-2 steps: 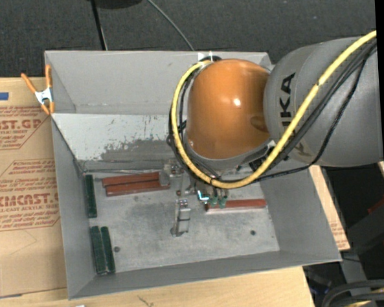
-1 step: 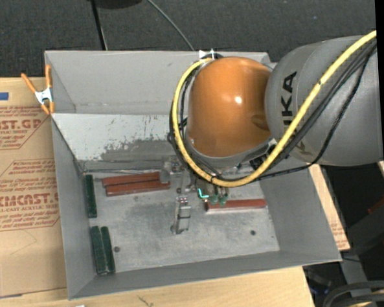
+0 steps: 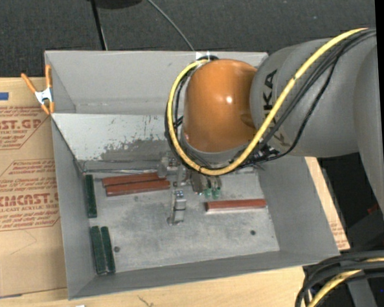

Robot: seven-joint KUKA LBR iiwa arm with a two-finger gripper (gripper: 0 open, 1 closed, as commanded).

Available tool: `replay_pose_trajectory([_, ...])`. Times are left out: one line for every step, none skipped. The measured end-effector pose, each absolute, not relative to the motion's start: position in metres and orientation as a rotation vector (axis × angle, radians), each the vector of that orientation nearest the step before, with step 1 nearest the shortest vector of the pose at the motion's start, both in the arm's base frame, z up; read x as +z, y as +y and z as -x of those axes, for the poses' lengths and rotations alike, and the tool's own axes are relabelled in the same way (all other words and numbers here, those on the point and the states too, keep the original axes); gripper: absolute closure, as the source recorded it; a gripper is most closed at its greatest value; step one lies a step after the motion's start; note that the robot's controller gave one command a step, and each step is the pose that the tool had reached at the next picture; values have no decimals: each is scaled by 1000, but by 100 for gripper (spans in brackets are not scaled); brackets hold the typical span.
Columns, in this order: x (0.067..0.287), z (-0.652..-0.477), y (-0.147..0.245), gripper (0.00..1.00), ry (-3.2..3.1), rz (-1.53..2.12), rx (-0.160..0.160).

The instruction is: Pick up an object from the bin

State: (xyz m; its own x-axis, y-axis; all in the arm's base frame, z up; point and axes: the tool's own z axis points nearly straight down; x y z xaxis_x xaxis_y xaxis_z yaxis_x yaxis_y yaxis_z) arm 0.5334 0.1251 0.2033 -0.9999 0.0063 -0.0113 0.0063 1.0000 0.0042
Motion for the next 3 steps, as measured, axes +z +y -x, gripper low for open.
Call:
replay_pose_trajectory([159,-555,151,0,3133,-178,0])
replay_pose_trajectory([147,-579,163,0,3136,-194,5])
replay_pose_trajectory([144,-585,159,0,3131,-197,4])
